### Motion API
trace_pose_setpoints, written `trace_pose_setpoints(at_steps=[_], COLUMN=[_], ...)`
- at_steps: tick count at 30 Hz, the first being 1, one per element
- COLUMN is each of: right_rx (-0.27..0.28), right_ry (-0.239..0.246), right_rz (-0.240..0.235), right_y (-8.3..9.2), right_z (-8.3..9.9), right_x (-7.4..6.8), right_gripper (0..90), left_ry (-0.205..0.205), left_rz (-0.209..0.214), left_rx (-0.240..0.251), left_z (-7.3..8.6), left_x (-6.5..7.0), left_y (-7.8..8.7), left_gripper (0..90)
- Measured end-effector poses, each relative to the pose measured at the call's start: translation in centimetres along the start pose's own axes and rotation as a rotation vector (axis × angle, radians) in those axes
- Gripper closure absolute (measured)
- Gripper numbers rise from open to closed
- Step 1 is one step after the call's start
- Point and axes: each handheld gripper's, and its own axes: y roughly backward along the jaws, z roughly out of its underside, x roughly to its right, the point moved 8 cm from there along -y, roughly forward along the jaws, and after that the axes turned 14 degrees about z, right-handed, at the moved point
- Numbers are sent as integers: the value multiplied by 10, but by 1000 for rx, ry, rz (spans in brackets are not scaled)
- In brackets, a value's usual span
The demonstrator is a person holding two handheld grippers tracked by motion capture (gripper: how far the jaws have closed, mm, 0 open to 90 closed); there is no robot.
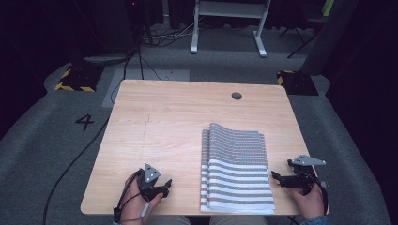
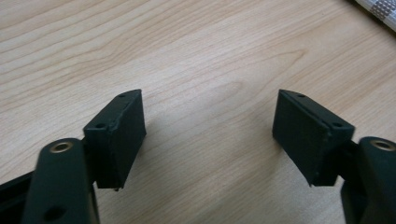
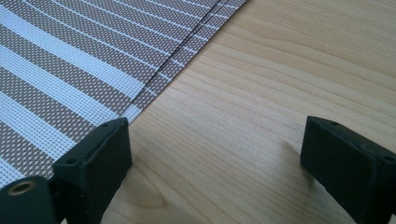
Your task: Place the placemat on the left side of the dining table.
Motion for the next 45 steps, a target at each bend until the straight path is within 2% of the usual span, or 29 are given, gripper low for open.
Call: trace_pose_setpoints(at_steps=[3,4,5,6,7,9,10,12,13,14,20,27,28,29,30,33,35,36,37,38,42,44,45], right_rx=[3,6,5,5,5,6,8,8,10,10,11,12,13,13,13,13,13,13,13,13,13,13,13], right_ry=[-5,9,7,8,8,8,7,8,8,8,3,0,0,0,0,-1,-1,-1,-1,-1,-2,-2,-2], right_rz=[-3,-2,-4,-4,-4,-4,-3,-3,-4,-3,1,4,4,4,4,4,4,5,5,5,5,5,4], right_y=[2,1,2,2,2,2,2,2,2,2,1,1,1,1,1,1,1,1,1,1,1,1,1], right_z=[0,0,0,1,0,0,0,0,0,0,0,0,0,0,0,0,0,0,0,0,0,-1,-1], right_x=[-1,0,-1,-1,-1,-1,0,-1,-1,-1,-1,-1,-1,-1,-1,-1,-1,-1,-1,-1,-1,-1,-1], right_gripper=[113,118,119,119,119,120,126,128,129,130,132,139,141,141,142,143,143,143,143,143,145,146,146], left_ry=[16,34,62,62,52,48,23,0,0,-9,-49,-75,-82,-82,-100,-104,-110,-114,-114,-115,-128,-142,-142], left_rz=[2,12,33,33,41,47,68,85,85,99,118,143,168,168,176,212,220,244,244,269,296,333,333], left_rx=[6,1,0,0,11,20,24,35,35,46,57,78,81,81,84,89,86,87,87,85,76,67,67], left_z=[-1,-2,-4,-4,-11,-14,-21,-30,-30,-36,-48,-59,-63,-63,-67,-73,-76,-79,-79,-82,-86,-88,-88], left_x=[-2,-1,2,2,7,10,16,24,24,30,42,52,58,58,62,72,76,82,82,88,97,105,105], left_y=[1,3,5,5,8,9,13,15,15,16,18,19,17,17,16,11,8,3,3,-3,-14,-26,-26], left_gripper=[319,319,364,363,363,363,362,362,361,361,360,360,360,360,360,360,359,360,360,360,359,357,354])
